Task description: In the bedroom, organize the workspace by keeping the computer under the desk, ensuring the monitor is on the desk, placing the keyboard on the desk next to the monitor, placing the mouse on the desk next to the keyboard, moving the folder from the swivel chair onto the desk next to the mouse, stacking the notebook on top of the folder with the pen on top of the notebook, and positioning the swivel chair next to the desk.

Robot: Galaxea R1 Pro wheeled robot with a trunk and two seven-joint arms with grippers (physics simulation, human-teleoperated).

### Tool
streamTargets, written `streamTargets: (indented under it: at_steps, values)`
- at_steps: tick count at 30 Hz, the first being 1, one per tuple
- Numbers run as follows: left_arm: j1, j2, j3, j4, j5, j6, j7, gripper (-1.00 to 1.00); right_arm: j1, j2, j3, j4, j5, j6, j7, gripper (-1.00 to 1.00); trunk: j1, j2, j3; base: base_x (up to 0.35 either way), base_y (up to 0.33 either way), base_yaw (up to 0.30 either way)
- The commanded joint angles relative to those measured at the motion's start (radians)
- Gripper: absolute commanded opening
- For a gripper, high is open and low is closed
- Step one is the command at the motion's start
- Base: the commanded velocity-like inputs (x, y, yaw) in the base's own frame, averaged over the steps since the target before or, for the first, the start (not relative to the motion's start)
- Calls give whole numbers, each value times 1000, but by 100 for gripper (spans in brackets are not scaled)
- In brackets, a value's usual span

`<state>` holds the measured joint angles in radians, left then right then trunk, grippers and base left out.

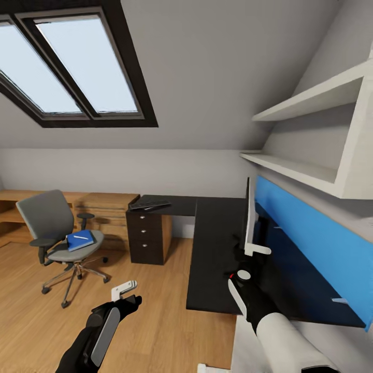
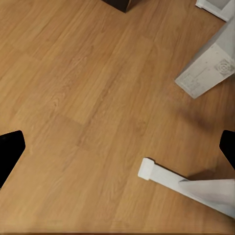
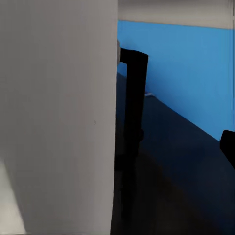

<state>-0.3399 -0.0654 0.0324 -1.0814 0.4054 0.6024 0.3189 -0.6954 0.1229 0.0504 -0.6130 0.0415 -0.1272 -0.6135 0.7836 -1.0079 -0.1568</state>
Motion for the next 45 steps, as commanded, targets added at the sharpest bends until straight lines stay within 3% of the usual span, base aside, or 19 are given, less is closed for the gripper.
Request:
streamTargets:
  at_steps: [1,20,45]
  values:
    - [-1,-1,1,-2,11,4,8,100,-1,0,2,1,5,0,-6,100,0,-1,-2,-77,-74,0]
    - [-1,-2,1,-2,11,4,8,100,-1,0,2,1,5,0,-3,100,0,-1,-2,-139,-15,0]
    - [-1,-2,0,-2,12,4,8,100,-1,-1,2,2,6,0,-2,100,0,-1,-2,-26,-51,0]
